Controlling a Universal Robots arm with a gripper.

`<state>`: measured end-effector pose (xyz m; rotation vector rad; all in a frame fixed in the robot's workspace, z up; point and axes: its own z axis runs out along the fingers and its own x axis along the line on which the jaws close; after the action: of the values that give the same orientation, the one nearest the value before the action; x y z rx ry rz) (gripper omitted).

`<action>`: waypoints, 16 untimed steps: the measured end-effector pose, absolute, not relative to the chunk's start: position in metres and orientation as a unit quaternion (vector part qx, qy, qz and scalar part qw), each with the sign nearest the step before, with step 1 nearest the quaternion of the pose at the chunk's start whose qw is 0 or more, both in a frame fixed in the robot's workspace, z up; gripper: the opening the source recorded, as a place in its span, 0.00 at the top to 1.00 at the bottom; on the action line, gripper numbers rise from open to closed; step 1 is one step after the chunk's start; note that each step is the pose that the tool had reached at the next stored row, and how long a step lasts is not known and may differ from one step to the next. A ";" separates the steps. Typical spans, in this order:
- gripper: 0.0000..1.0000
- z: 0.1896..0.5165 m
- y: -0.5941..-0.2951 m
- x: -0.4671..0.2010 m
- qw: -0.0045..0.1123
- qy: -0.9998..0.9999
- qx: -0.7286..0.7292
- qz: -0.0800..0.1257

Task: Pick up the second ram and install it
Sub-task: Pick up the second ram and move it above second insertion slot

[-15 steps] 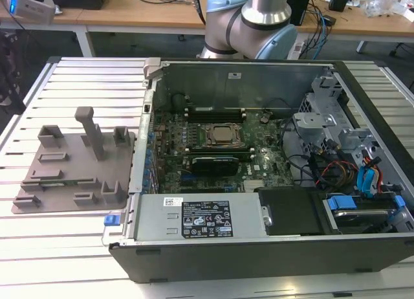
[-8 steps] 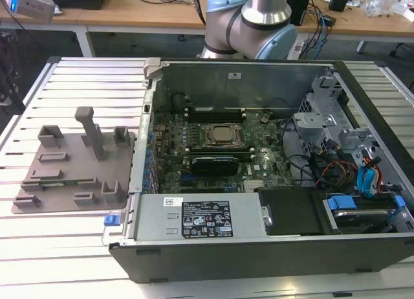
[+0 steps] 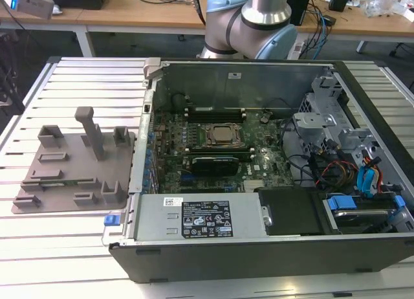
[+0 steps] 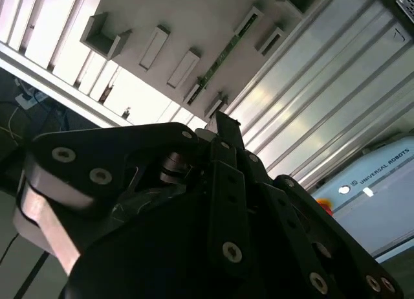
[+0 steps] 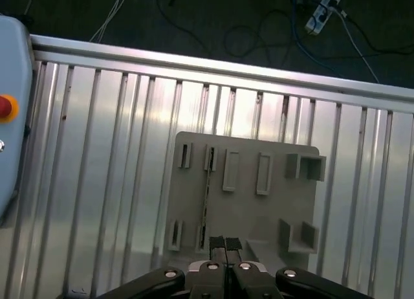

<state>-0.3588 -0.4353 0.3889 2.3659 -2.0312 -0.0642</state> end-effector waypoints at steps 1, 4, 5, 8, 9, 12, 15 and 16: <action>0.90 0.389 -0.435 -0.359 0.011 -0.648 0.761 -0.021; 0.90 0.389 -0.435 -0.359 0.012 -0.644 0.765 -0.020; 0.90 0.389 -0.435 -0.359 0.012 -0.644 0.765 -0.020; 0.84 0.389 -0.435 -0.359 0.012 -0.643 0.765 -0.020; 0.77 0.389 -0.435 -0.359 0.012 -0.643 0.766 -0.020; 0.70 0.389 -0.435 -0.359 0.012 -0.647 0.762 -0.020; 0.70 0.387 -0.435 -0.359 0.010 -0.684 0.729 -0.021; 0.70 0.387 -0.435 -0.359 0.010 -0.693 0.720 -0.021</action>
<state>-0.3588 -0.4352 0.3870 2.2483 -2.1641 -0.0661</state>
